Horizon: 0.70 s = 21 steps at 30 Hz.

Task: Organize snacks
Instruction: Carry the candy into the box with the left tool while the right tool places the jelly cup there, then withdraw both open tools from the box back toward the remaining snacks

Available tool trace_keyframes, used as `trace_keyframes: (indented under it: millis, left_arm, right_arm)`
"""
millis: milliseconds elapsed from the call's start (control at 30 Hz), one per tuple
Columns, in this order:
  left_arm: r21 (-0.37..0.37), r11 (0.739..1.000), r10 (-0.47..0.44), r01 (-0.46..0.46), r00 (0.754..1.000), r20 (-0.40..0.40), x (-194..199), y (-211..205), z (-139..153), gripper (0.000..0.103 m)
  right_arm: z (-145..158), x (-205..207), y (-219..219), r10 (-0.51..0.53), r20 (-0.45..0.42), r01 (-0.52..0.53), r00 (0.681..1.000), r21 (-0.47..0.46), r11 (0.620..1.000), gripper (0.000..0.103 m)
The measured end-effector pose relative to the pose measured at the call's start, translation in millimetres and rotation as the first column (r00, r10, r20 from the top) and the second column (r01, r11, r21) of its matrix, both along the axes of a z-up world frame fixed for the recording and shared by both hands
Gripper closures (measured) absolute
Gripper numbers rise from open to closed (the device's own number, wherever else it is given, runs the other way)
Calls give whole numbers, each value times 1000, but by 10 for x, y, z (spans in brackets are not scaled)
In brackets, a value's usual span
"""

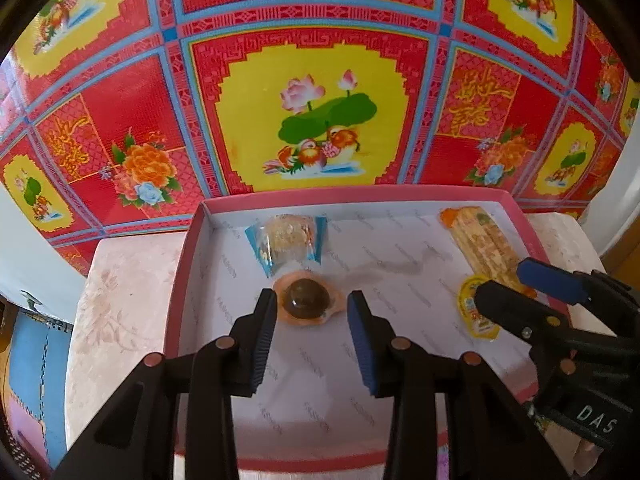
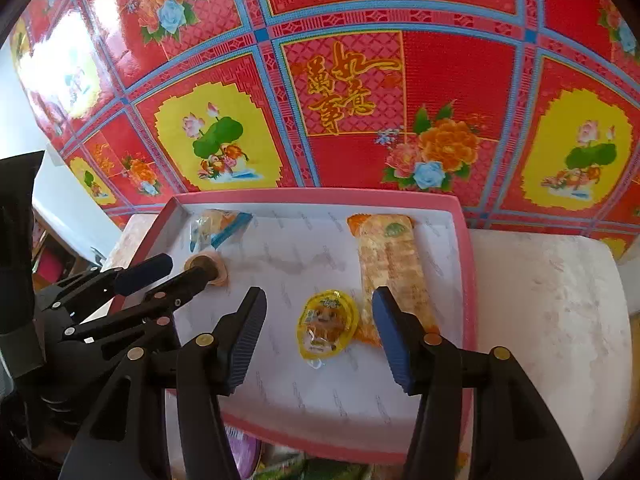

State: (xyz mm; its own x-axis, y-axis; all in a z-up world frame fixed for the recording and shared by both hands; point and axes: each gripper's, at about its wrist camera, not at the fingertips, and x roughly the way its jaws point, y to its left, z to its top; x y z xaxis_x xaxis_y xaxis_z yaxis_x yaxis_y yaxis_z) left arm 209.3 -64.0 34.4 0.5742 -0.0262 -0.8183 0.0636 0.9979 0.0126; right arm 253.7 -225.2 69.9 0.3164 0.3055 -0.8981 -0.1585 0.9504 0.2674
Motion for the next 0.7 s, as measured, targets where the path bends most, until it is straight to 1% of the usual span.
trace_keyframes:
  millis: [133, 267, 367, 500, 700]
  left_arm:
    - [-12, 1000, 17, -17, 1000, -12, -104, 20, 99, 65]
    - [-25, 999, 26, -27, 1000, -7, -224, 33, 201, 65]
    - [-41, 998, 41, -41, 999, -4, -351, 81, 293, 65]
    - [-64, 997, 36, -36, 999, -8, -443, 111, 382, 65]
    - [-64, 998, 27, -28, 999, -23, -577, 92, 335, 65]
  right_arm:
    - [88, -76, -75, -16, -8, 16, 1000, 12, 1000, 46]
    - [210, -172, -131, -25, 7, 25, 1000, 16, 1000, 46]
    - [310, -279, -148, -23, 21, 23, 1000, 13, 1000, 46]
    - [388, -421, -154, -12, 23, 12, 1000, 21, 1000, 46]
    - [489, -619, -222, -22, 23, 21, 1000, 33, 999, 46]
